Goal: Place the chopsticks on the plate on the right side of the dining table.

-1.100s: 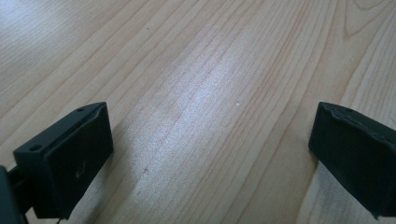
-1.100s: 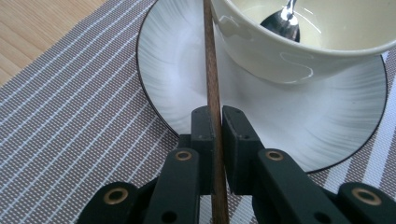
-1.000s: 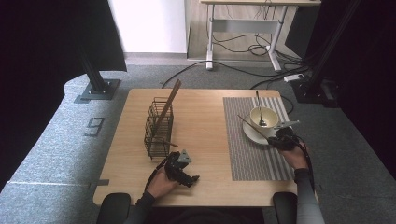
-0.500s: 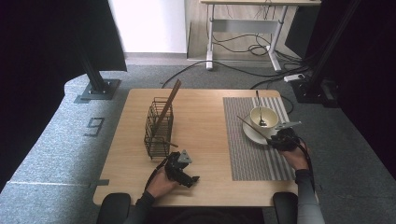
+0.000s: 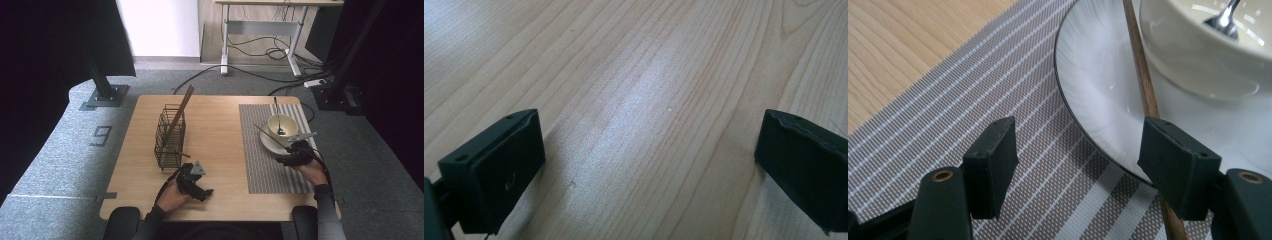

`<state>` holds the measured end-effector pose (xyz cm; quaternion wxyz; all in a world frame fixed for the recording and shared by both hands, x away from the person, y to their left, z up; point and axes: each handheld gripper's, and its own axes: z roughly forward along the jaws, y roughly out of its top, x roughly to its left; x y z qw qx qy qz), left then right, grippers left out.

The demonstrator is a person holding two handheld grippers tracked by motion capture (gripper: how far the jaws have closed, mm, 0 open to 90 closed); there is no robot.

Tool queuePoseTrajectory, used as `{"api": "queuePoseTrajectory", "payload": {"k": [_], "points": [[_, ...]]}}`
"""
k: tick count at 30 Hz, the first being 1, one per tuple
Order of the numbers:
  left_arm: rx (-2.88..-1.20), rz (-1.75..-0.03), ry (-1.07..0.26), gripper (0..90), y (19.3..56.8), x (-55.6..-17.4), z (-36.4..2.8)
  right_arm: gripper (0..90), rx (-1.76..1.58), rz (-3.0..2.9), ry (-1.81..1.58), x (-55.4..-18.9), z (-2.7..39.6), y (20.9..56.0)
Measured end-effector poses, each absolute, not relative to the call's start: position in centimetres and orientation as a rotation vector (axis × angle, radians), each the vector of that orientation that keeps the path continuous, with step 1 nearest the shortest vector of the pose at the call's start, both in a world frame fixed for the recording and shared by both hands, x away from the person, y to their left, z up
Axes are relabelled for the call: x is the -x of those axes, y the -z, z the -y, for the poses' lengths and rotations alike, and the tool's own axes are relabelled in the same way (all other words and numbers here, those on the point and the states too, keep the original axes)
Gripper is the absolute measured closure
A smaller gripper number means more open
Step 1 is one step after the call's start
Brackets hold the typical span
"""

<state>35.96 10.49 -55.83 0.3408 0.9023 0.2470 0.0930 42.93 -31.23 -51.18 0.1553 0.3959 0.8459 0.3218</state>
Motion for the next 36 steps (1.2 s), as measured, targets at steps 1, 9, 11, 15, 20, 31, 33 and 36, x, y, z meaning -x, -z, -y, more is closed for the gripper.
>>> {"api": "queuePoseTrajectory", "payload": {"k": [1, 9, 11, 15, 20, 31, 33, 36], "points": [[-2.35, -0.641, -0.242, 0.0, 55.8, -36.0, -10.5, 31.2, -1.14, -2.425, -0.916, -42.9, 31.3, 51.3], [-2.348, -0.642, -0.241, 0.0, 55.8, -36.0, -10.5, 30.0, -1.198, -2.381, -0.867, -43.0, 32.7, 51.4], [-2.35, -0.64, -0.241, 0.0, 55.8, -36.0, -10.5, 28.7, -1.217, -2.364, -0.861, -43.1, 33.0, 51.5], [-2.35, -0.64, -0.241, 0.0, 55.8, -36.0, -10.5, 24.8, -1.251, -2.326, -0.839, -43.3, 33.7, 51.7], [-2.348, -0.642, -0.24, 0.0, 55.8, -36.0, -10.5, 19.1, -1.325, -2.26, -0.835, -43.6, 34.3, 51.8], [-2.349, -0.641, -0.239, 0.0, 55.8, -36.0, -10.5, 12.0, -1.426, -2.166, -0.85, -44.4, 34.8, 52.3], [-2.349, -0.641, -0.239, 0.0, 55.8, -36.0, -10.5, 12.1, -1.435, -2.142, -0.864, -44.4, 34.9, 52.2], [-2.351, -0.638, -0.238, 0.0, 55.8, -36.0, -10.5, 11.3, -1.439, -2.117, -0.864, -44.5, 34.9, 52.3]]}}
